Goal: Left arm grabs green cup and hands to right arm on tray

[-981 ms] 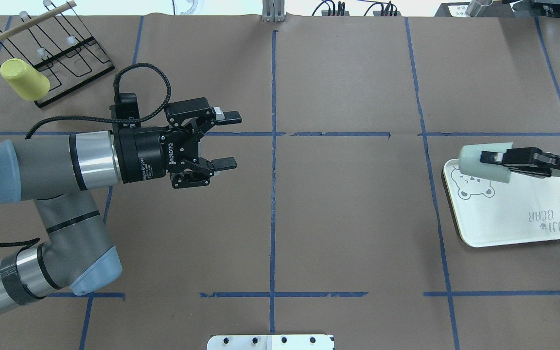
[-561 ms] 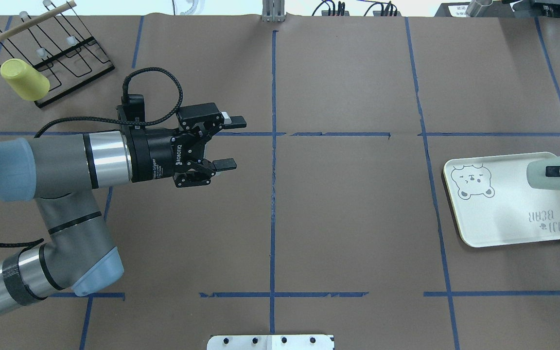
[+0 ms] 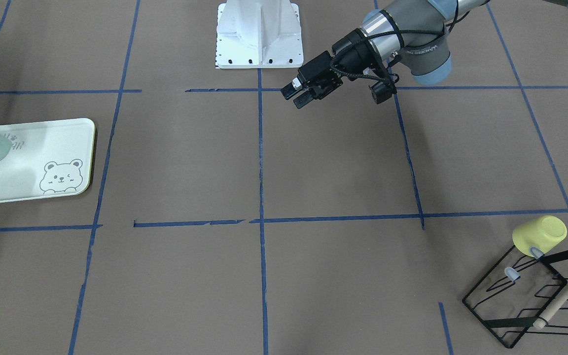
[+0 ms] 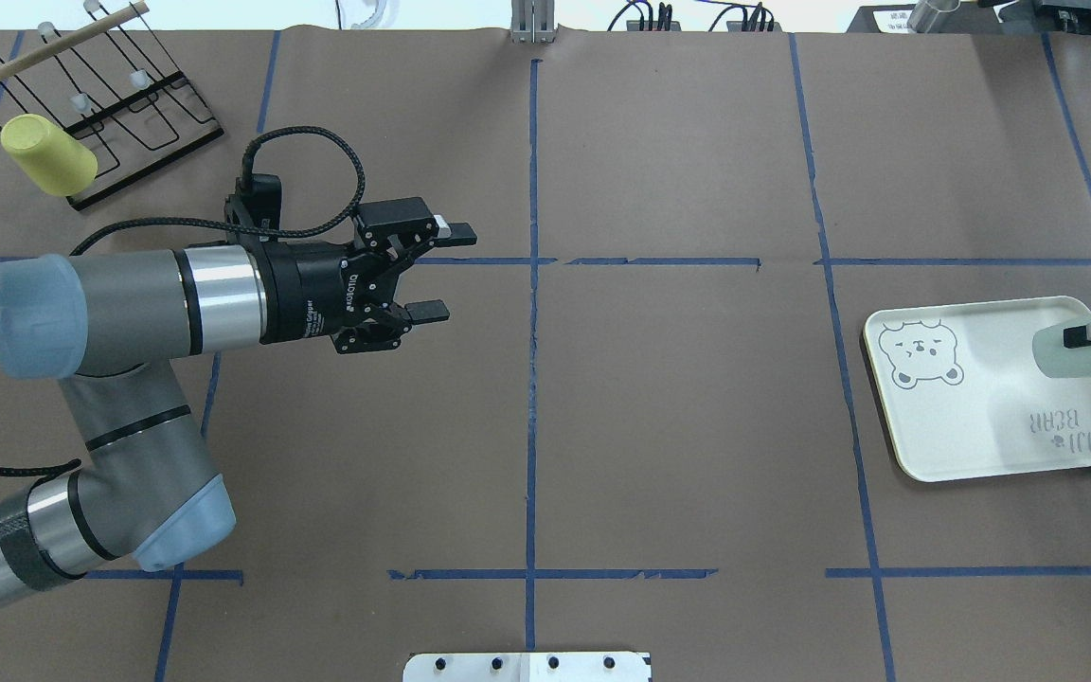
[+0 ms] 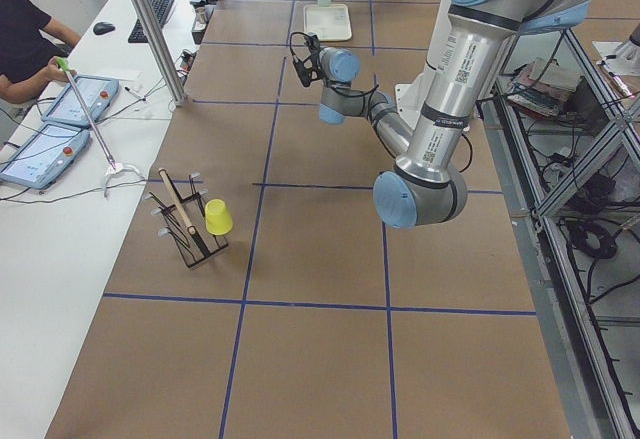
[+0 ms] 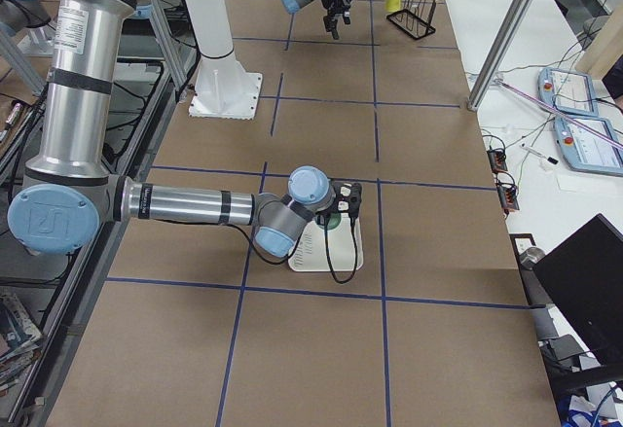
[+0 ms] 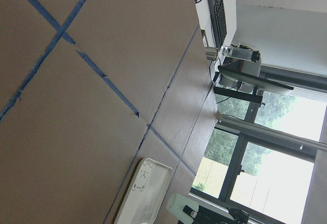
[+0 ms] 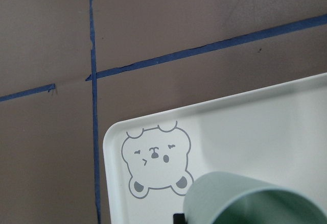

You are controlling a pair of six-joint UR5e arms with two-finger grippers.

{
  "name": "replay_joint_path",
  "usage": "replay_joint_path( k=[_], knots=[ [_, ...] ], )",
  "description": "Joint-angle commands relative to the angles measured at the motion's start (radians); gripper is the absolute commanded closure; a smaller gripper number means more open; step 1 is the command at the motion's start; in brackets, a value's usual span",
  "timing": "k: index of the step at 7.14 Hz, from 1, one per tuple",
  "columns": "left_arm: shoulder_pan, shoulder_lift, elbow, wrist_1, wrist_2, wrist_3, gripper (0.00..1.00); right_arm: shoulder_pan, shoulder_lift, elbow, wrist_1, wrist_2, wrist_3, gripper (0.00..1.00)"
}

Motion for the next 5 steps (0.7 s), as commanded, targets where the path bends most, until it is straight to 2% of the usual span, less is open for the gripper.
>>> replay_joint_path(
  k=[1,2,3,4,5],
  knots=[
    [-0.007,0.002,-0.024,0.160,-0.001,0.132,0.00,-0.002,0.001,0.068,-0.253,-0.073,-0.232,1.00],
    [-0.007,0.002,-0.032,0.193,-0.001,0.151,0.00,-0.013,0.002,0.190,-0.506,-0.106,-0.361,1.00],
    [-0.007,0.003,-0.032,0.194,0.000,0.153,0.00,-0.078,0.002,0.317,-0.758,-0.193,-0.432,1.00],
    [-0.009,0.011,-0.033,0.229,0.003,0.163,0.00,-0.132,0.049,0.337,-0.835,-0.315,-0.434,1.00],
    [-0.006,0.012,-0.041,0.287,0.003,0.241,0.00,-0.175,0.060,0.309,-0.830,-0.328,-0.434,1.00]
  ],
)
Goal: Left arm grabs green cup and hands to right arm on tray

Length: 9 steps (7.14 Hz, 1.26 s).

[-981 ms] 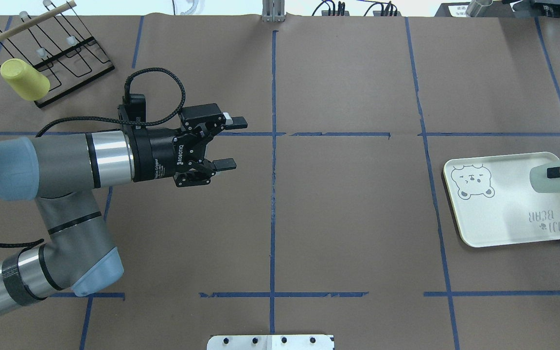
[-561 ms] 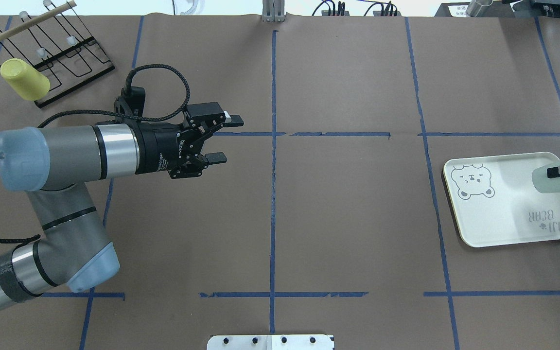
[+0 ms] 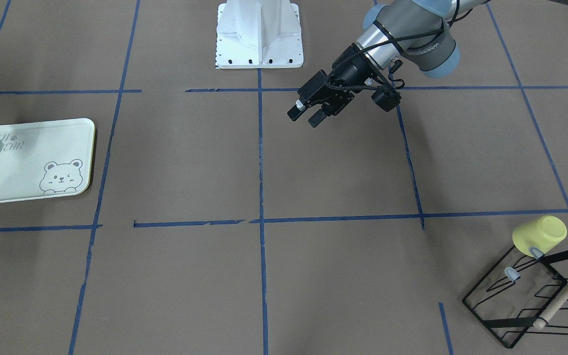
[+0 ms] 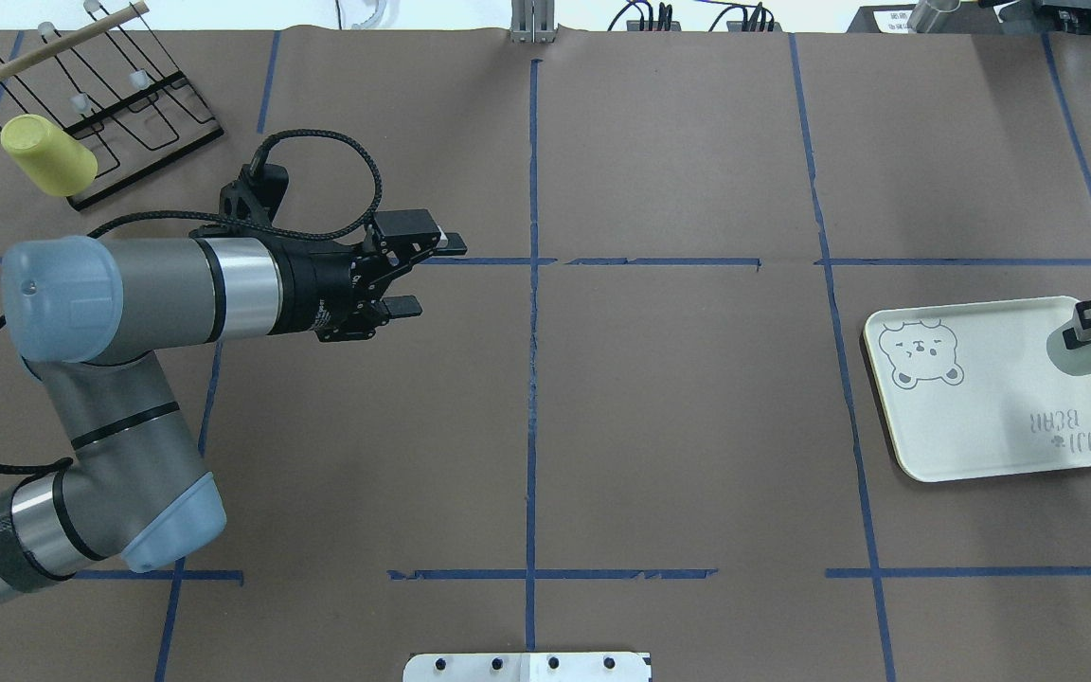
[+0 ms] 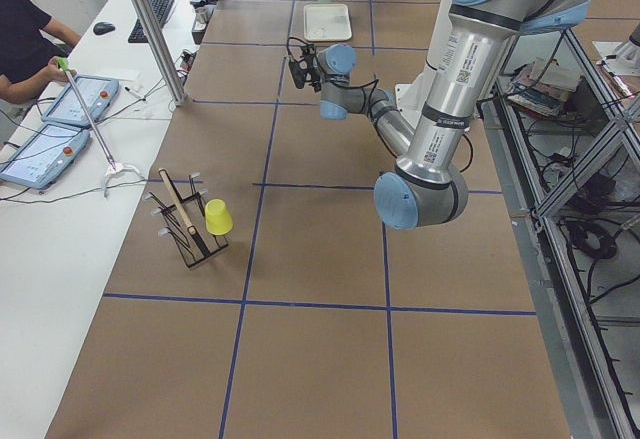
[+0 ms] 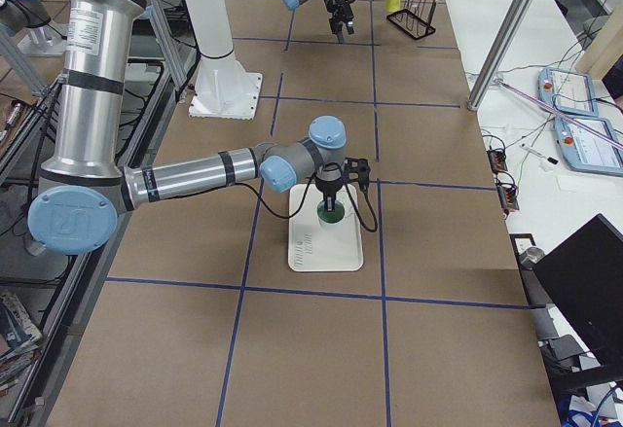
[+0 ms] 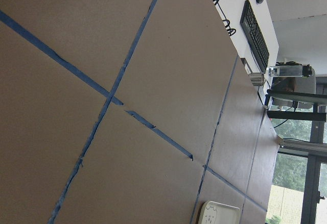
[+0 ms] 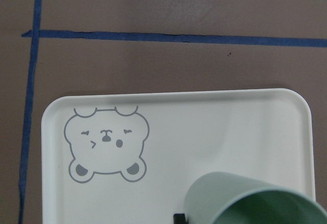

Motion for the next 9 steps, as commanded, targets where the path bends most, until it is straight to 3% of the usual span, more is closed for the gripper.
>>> replay_joint_path(
  k=[1,3,5,9],
  knots=[
    [0.002,0.007,-0.013,0.112,0.003,0.077,0.00,-0.089,0.023,0.000,-0.057,-0.069,-0.015,1.00],
    [0.002,0.055,-0.132,0.374,0.004,0.333,0.00,-0.105,0.025,0.000,-0.057,-0.068,-0.015,0.99],
    [-0.001,0.111,-0.215,0.558,0.004,0.513,0.00,-0.138,0.045,-0.015,-0.055,-0.071,-0.012,0.98],
    [-0.012,0.125,-0.224,0.597,0.004,0.533,0.00,-0.203,0.098,-0.076,-0.055,-0.120,-0.005,0.92]
  ],
)
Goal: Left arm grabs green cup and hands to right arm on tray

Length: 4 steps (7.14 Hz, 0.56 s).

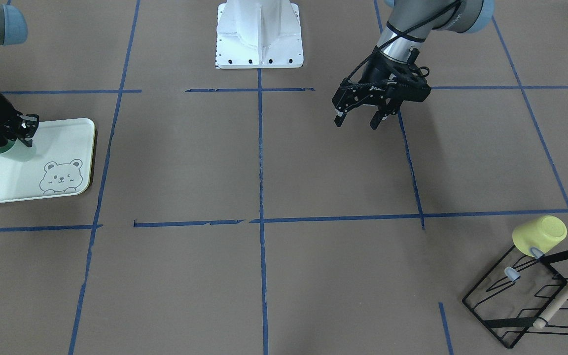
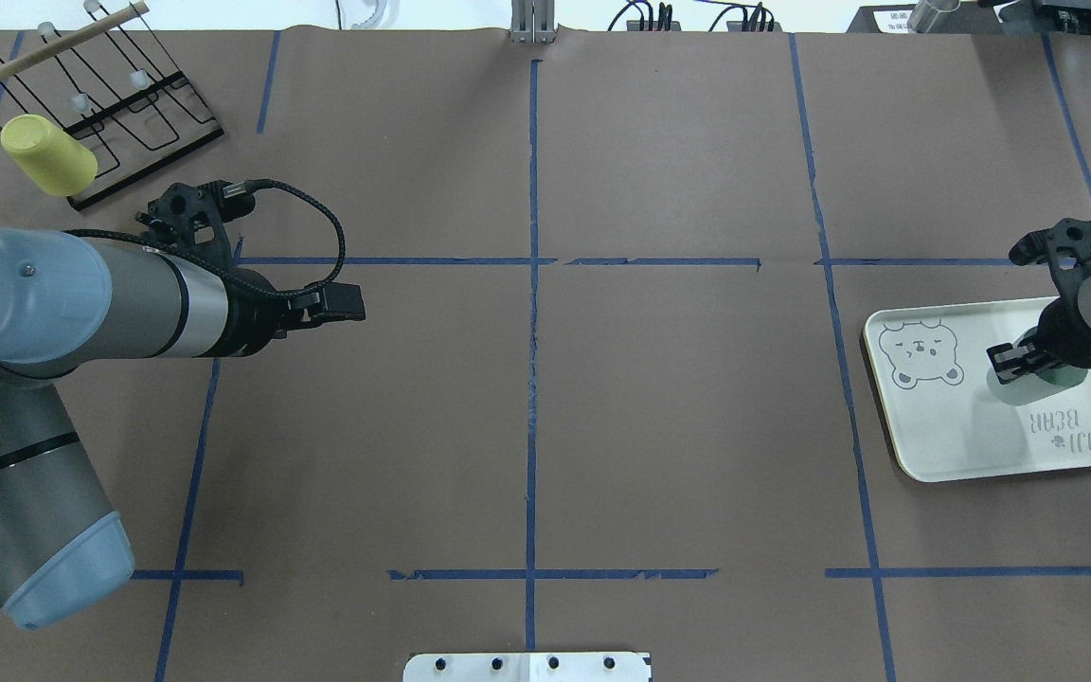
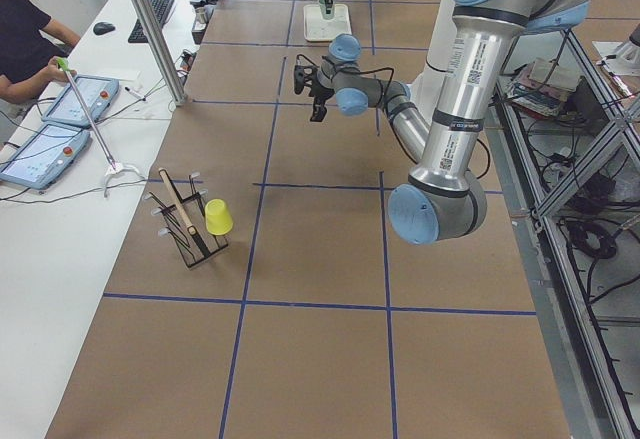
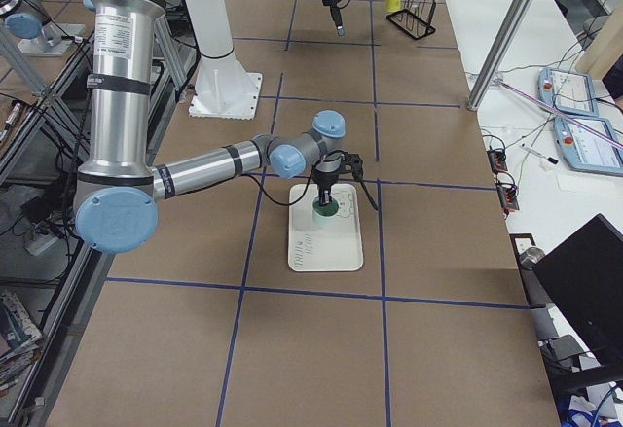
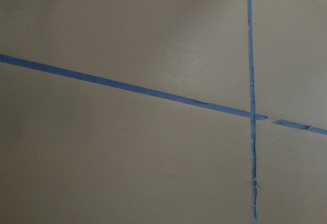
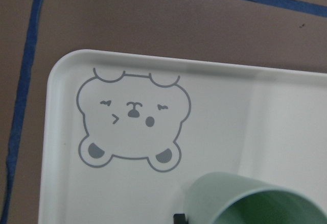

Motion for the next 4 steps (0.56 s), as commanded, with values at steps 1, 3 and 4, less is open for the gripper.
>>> replay_joint_path(
  k=[1,3,4],
  knots=[
    [0.000,0.003,-0.005,0.003,0.000,0.002,0.00,-0.027,0.035,-0.041,0.000,-0.024,-0.003,0.91],
    [-0.001,0.002,-0.006,0.003,0.000,0.002,0.00,-0.019,0.024,-0.016,0.002,-0.027,0.002,0.01],
    [-0.001,0.002,-0.008,0.003,0.000,0.002,0.00,-0.018,0.017,0.008,0.000,-0.028,0.002,0.00]
  ],
)
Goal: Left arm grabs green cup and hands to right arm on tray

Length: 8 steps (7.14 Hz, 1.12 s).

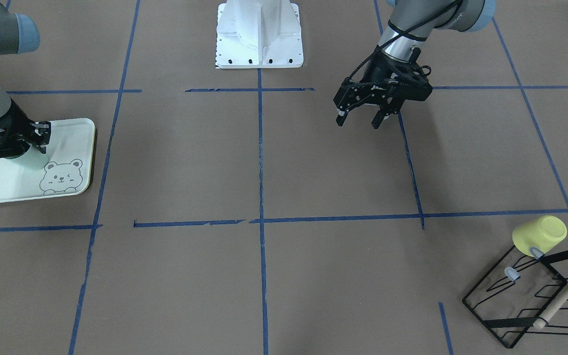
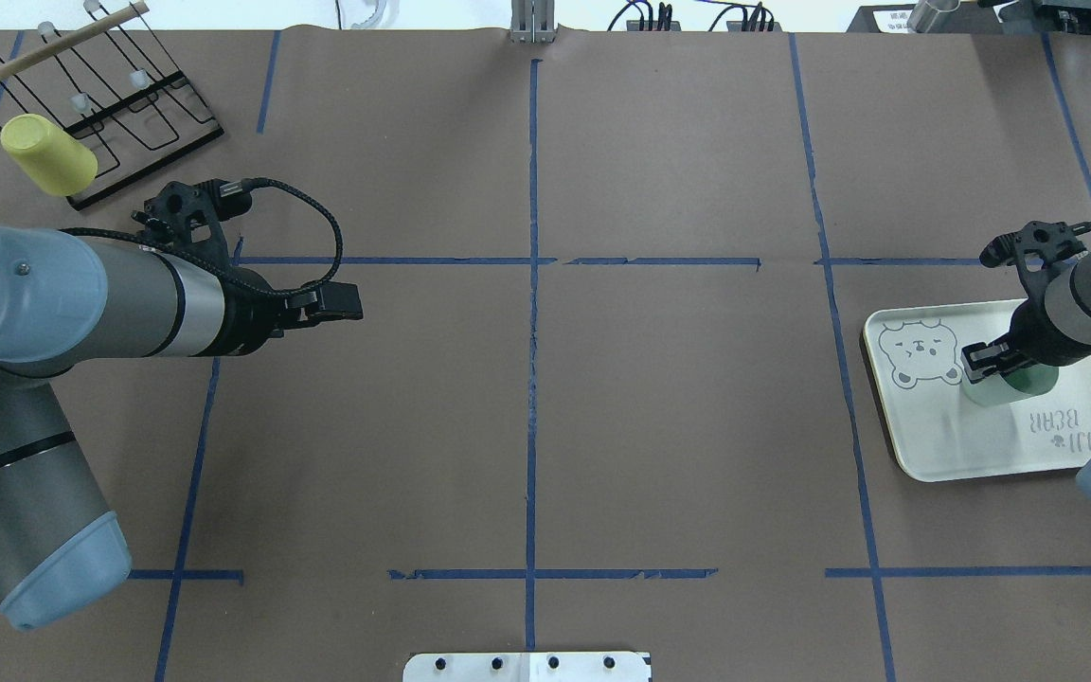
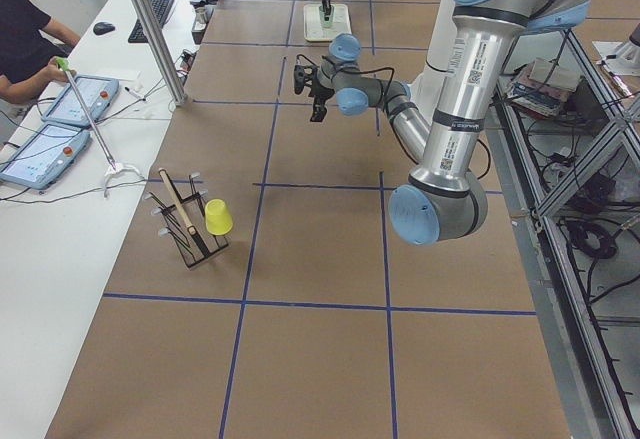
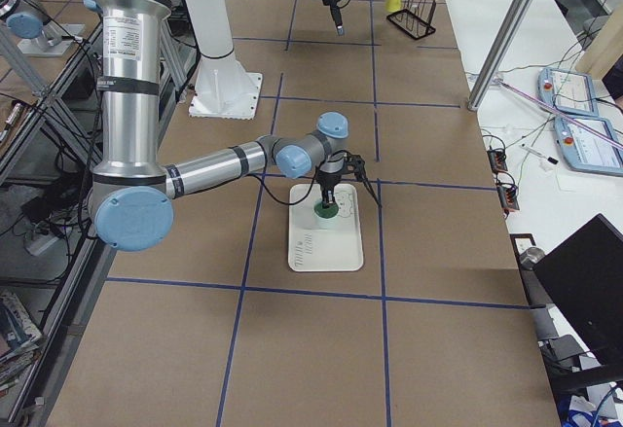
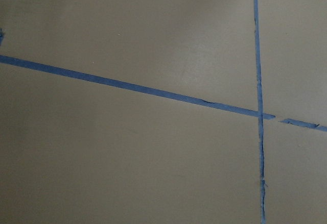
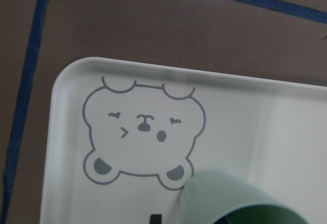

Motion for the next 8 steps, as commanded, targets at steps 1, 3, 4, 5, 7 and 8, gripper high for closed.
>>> replay_joint_path(
  k=[1,3,4,5,7,8],
  knots=[
    [-0.003,0.001,-0.005,0.002,0.000,0.000,0.00,0.020,-0.013,0.053,-0.003,0.000,-0.002,0.00],
    [-0.029,0.129,-0.081,0.070,-0.006,0.200,0.00,0.175,-0.080,0.210,-0.014,0.058,-0.011,0.00],
    [-0.043,0.241,-0.159,0.122,-0.009,0.322,0.00,0.278,-0.076,0.199,-0.016,0.195,-0.052,0.00],
    [-0.055,0.353,-0.214,0.136,-0.011,0.436,0.00,0.397,-0.081,0.153,-0.034,0.277,-0.185,0.00],
    [-0.228,0.502,-0.252,0.135,-0.183,0.686,0.00,0.553,-0.116,0.147,-0.188,0.278,-0.491,0.00],
    [-0.390,0.561,-0.238,0.134,-0.339,0.874,0.00,0.607,-0.122,0.145,-0.276,0.275,-0.607,0.00]
  ],
)
